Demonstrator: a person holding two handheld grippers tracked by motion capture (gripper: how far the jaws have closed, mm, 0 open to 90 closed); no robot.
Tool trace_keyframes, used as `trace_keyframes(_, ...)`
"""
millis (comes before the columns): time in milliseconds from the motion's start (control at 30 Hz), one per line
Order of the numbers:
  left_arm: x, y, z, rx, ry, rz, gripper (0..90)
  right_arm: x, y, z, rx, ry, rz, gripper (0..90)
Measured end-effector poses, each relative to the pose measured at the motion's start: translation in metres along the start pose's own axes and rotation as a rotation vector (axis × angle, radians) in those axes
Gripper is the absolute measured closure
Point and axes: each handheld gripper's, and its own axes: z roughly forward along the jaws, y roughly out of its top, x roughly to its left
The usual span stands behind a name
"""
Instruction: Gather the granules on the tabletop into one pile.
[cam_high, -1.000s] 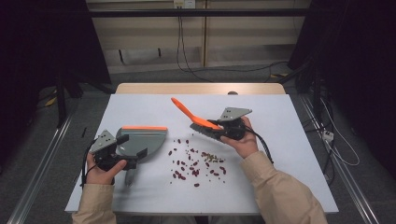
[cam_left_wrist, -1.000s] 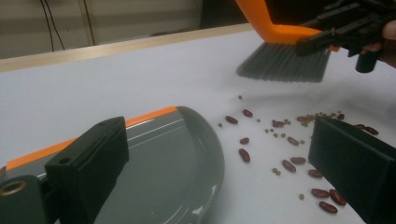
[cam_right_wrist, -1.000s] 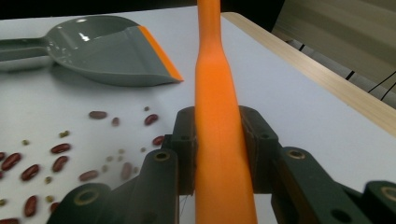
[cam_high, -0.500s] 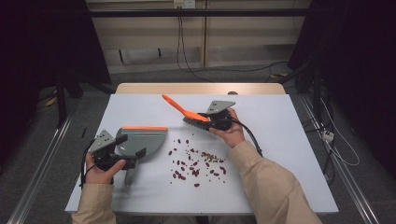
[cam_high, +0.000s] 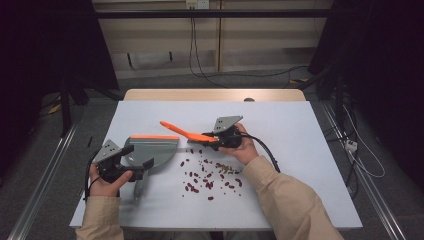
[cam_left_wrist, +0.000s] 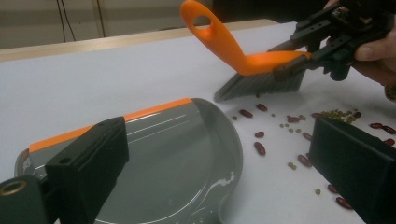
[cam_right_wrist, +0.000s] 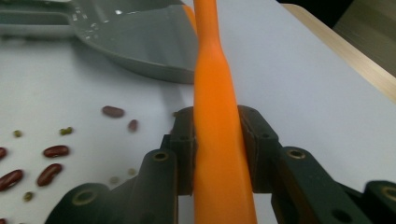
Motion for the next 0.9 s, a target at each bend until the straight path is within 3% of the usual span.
trace_keyframes(400, 0.001, 0.000, -0.001, 0.001, 0.004, -0.002, 5.0, 0.023, -0.003, -0.007, -0.007, 0.105, -0.048, 69.9)
trace_keyframes(900, 0.001, 0.000, -0.001, -0.001, 0.003, -0.006, 5.0, 0.048, -0.005, -0.021, 0.001, 0.158, -0.068, 69.8)
